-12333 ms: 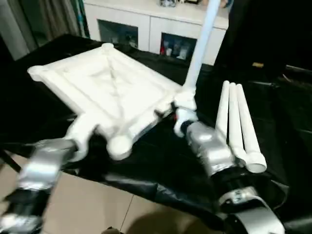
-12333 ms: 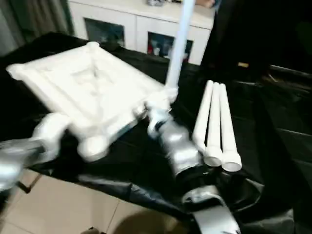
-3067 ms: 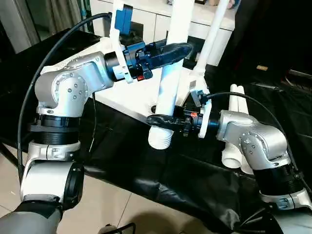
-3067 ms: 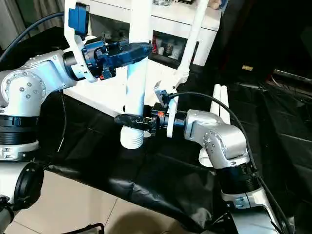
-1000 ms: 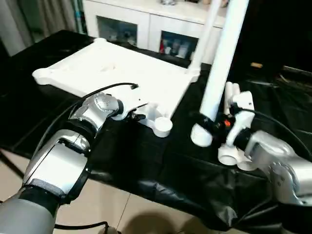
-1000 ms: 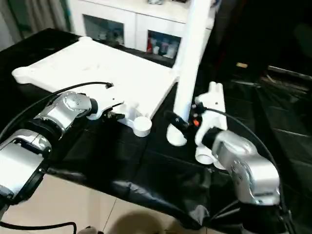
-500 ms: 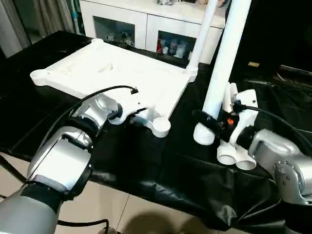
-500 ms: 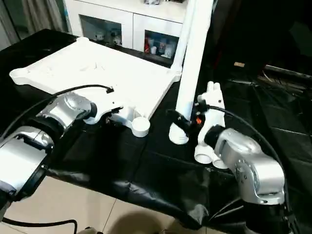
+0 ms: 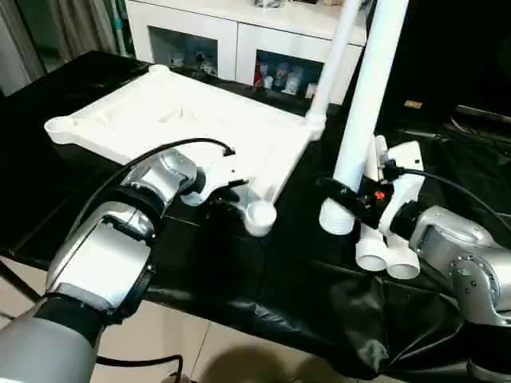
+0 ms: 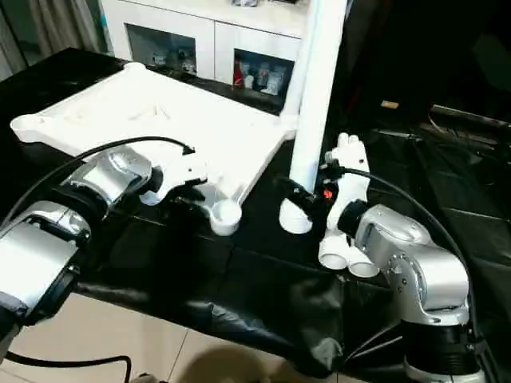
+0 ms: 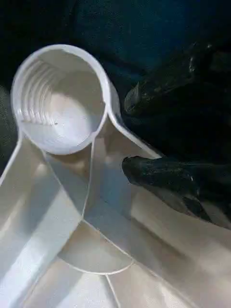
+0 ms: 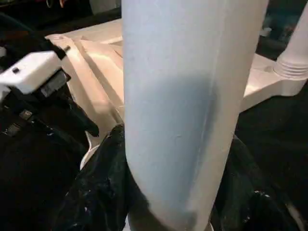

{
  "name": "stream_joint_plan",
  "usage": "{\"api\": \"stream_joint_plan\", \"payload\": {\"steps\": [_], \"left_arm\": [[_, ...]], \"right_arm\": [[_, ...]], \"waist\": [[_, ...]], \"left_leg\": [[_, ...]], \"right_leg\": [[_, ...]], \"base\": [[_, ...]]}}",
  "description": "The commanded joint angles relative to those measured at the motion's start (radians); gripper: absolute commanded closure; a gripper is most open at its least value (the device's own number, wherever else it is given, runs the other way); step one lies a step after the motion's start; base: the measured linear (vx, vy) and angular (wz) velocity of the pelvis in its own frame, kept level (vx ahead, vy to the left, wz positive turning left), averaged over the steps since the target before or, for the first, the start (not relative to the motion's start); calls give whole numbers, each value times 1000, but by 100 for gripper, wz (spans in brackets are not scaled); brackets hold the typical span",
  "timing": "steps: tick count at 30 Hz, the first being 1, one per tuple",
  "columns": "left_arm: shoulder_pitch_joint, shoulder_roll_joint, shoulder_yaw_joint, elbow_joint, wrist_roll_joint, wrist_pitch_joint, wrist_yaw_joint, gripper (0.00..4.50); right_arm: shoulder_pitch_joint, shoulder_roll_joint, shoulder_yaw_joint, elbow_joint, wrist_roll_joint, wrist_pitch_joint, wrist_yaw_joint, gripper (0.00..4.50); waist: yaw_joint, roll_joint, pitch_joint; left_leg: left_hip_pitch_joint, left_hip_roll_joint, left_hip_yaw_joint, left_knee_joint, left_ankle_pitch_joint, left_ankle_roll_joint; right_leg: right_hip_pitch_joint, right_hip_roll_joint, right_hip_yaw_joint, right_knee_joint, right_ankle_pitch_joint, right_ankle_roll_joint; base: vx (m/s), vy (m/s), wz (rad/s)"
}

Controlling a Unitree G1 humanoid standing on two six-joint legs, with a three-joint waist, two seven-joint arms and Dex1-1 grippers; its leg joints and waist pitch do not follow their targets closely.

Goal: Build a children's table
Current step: Rotate table base

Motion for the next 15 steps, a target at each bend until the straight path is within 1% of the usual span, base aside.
{"api": "stream_joint_plan", "payload": {"steps": [1, 2, 3, 4, 6, 7, 9, 10, 11, 13, 14, 15], "left_arm": [[50, -9, -67, 50, 73, 6, -11, 325], [56, -6, -98, 48, 113, -12, 6, 331], [59, -5, -111, 47, 127, -19, 11, 331], [61, -3, -123, 45, 142, -25, 13, 359], [66, 0, -141, 42, 163, -36, 15, 369], [71, 2, -156, 38, 183, -45, 13, 370], [76, -1, -155, 35, 184, -45, 11, 387], [79, -6, -143, 34, 172, -39, 8, 396], [83, -12, -126, 31, 154, -31, 3, 400], [86, -19, -106, 29, 135, -19, -9, 407], [89, -30, -78, 27, 105, 5, -27, 410], [90, -35, -66, 25, 92, 15, -34, 412]], "right_arm": [[-23, -20, -2, 4, -10, -21, 7, 266], [-27, -23, 6, 9, -14, -26, 10, 266], [-28, -24, 9, 10, -16, -28, 11, 266], [-29, -25, 13, 12, -18, -31, 13, 266], [-29, -26, 18, 13, -22, -35, 15, 266], [-30, -25, 21, 17, -25, -40, 17, 266], [-33, -22, 21, 22, -26, -44, 17, 266], [-35, -20, 21, 23, -27, -47, 17, 266], [-38, -18, 20, 28, -28, -50, 16, 266], [-42, -15, 21, 34, -28, -58, 15, 266], [-47, -12, 20, 42, -27, -65, 12, 266], [-48, -10, 19, 42, -26, -67, 11, 266]], "waist": [[0, 5, -64], [-3, 5, -62], [-6, 5, -61], [-6, 5, -63], [-10, 7, -66], [-11, 6, -66], [-12, 4, -66], [-13, 5, -67], [-13, 7, -68], [-14, 7, -68], [-14, 8, -68], [-13, 10, -70]], "left_leg": [[14, 21, -3, -66, -205, 14], [18, 18, -4, -66, -232, 8], [18, 16, -5, -65, -243, 5], [17, 17, -6, -65, -240, 5], [12, 15, -8, -66, -225, 7], [10, 15, -9, -67, -221, 8], [9, 10, -8, -65, -220, 13], [9, 10, -9, -65, -220, 14], [14, 11, -7, -63, -228, 19], [15, 11, -7, -63, -230, 20], [15, 11, -6, -64, -227, 25], [14, 12, -6, -64, -223, 27]], "right_leg": [[53, -78, 49, -83, -237, -205], [52, -78, 48, -91, -305, -187], [53, -78, 47, -97, -362, -165], [53, -79, 48, -98, -372, -157], [55, -76, 46, -97, -372, -143], [56, -75, 45, -98, -374, -138], [54, -75, 42, -102, -417, -116], [53, -76, 42, -103, -424, -114], [47, -75, 42, -106, -432, -120], [46, -74, 41, -106, -432, -122], [45, -74, 40, -103, -415, -134], [46, -74, 41, -101, -394, -145]], "base": [[0, 0, 0], [0, 0, 0], [0, 0, 0], [0, 0, 0], [0, 0, 0], [0, 0, 0], [0, 0, 0], [0, 0, 0], [0, 0, 0], [0, 0, 0], [0, 0, 0], [0, 0, 0]]}}
